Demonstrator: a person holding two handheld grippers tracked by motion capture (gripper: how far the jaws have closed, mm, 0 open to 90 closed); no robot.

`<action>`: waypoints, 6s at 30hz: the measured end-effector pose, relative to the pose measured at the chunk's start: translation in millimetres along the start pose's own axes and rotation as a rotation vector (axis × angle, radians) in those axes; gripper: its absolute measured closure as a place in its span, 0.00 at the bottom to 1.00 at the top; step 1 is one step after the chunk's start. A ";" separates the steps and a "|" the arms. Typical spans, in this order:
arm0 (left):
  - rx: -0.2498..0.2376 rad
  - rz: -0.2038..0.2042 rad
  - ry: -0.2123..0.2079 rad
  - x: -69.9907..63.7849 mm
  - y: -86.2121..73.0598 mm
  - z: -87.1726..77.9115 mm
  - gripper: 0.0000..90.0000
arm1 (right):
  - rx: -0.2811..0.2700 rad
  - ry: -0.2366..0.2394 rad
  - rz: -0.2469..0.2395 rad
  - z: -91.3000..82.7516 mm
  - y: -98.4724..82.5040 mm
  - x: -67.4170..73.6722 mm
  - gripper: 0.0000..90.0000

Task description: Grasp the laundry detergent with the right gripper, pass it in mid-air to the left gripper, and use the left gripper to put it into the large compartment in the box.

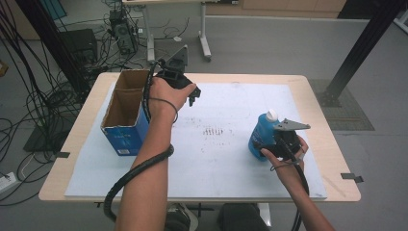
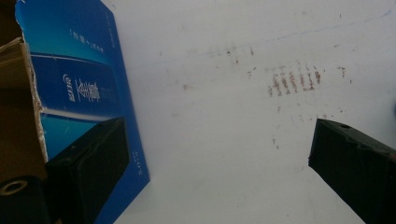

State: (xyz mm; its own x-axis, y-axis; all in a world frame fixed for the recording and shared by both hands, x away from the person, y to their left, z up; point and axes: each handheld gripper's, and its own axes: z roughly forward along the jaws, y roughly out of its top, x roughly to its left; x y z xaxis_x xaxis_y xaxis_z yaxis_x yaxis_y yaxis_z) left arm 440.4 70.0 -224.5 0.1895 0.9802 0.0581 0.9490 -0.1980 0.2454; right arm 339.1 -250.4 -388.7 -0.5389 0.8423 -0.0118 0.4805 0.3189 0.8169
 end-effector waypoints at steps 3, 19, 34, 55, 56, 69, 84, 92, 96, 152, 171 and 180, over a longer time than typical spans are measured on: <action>-0.002 -0.002 0.000 0.0 0.0 0.1 0.06 | -0.002 0.002 -0.003 0.0 -0.1 -0.2 0.20; 0.000 -0.001 -0.002 0.1 -1.0 1.3 0.06 | 0.014 0.005 0.008 2.8 -2.6 -2.6 0.36; -0.004 0.000 0.001 0.1 -1.3 0.6 0.06 | 0.008 0.009 -0.002 2.9 -2.7 -1.7 0.46; -0.002 0.006 0.016 -0.3 -2.3 -1.8 0.06 | 0.007 0.013 -0.006 3.0 -3.1 -2.1 0.47; -0.001 0.004 0.016 -0.2 -2.4 -2.1 0.06 | 0.007 0.012 -0.008 3.1 -3.0 -2.2 0.47; -0.002 0.007 0.017 -1.2 -2.7 -5.4 0.06 | 0.008 0.017 -0.007 3.1 -3.0 -2.8 0.47; -0.005 0.006 0.018 -1.1 -4.0 -5.5 0.06 | -0.002 0.021 -0.005 3.0 -4.5 -3.3 0.48; -0.004 0.009 0.019 -1.1 -3.2 -7.0 0.06 | 0.004 0.022 -0.006 2.9 -3.8 -3.3 0.48; -0.006 0.009 0.019 -1.8 -2.6 -7.0 0.06 | 0.003 0.023 -0.007 2.9 -3.9 -3.4 0.48; -0.005 0.017 0.023 -5.7 -0.1 -9.5 0.06 | -0.001 0.025 -0.001 2.8 -4.4 -3.7 0.49; -0.001 0.125 -0.029 3.9 10.8 -27.7 0.07 | 0.030 0.077 0.005 -7.0 14.8 -14.1 0.49; -0.008 0.324 -0.073 7.7 22.7 -61.6 0.07 | 0.059 0.235 -0.042 -17.7 87.2 -12.4 0.49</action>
State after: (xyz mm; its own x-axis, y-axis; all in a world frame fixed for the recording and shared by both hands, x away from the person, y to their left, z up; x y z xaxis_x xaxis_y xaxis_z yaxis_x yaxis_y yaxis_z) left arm 447.8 72.5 -158.9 0.4991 0.8641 0.0653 0.8344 -0.4995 0.2331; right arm 375.5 -240.7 -307.1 -0.7021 0.7056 0.0955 0.4905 0.3820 0.7833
